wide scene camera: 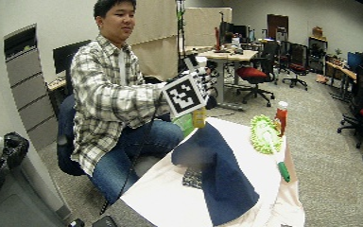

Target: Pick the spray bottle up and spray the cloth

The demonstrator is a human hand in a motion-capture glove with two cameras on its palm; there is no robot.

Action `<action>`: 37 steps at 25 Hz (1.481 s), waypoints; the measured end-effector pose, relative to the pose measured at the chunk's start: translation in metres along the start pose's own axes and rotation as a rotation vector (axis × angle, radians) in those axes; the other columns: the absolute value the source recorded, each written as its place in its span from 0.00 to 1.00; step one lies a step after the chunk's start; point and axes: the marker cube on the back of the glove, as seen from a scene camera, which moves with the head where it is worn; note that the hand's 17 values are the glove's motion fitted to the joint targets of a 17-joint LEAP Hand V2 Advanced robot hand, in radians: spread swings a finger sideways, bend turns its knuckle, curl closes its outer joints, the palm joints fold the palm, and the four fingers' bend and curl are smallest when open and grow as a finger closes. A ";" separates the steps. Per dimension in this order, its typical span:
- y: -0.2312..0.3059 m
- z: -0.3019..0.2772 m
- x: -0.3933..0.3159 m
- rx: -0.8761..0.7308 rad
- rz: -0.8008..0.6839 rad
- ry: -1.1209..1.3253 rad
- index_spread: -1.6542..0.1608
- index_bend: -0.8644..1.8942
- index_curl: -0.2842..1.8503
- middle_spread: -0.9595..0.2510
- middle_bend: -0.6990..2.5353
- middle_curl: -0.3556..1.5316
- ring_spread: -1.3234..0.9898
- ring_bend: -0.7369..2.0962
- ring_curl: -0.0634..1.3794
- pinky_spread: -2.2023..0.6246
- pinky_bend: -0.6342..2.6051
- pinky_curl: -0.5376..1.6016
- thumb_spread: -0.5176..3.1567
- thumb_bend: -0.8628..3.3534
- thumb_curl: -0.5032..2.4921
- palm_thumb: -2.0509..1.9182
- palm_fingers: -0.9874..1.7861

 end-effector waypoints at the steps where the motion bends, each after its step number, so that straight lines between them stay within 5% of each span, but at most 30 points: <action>1: -0.004 0.007 0.006 -0.003 -0.001 -0.006 0.75 0.37 0.39 0.65 0.36 0.47 0.48 0.44 0.37 0.75 0.32 0.45 0.20 0.20 0.44 0.80 0.78; 17: -0.041 0.091 0.095 -0.034 0.047 -0.004 0.75 0.37 0.38 0.66 0.36 0.47 0.49 0.44 0.37 0.75 0.30 0.45 0.21 0.20 0.43 0.81 0.77; 37: -0.031 0.102 0.131 -0.111 0.097 0.065 0.76 0.37 0.38 0.68 0.35 0.48 0.49 0.42 0.38 0.75 0.28 0.45 0.21 0.20 0.43 0.81 0.75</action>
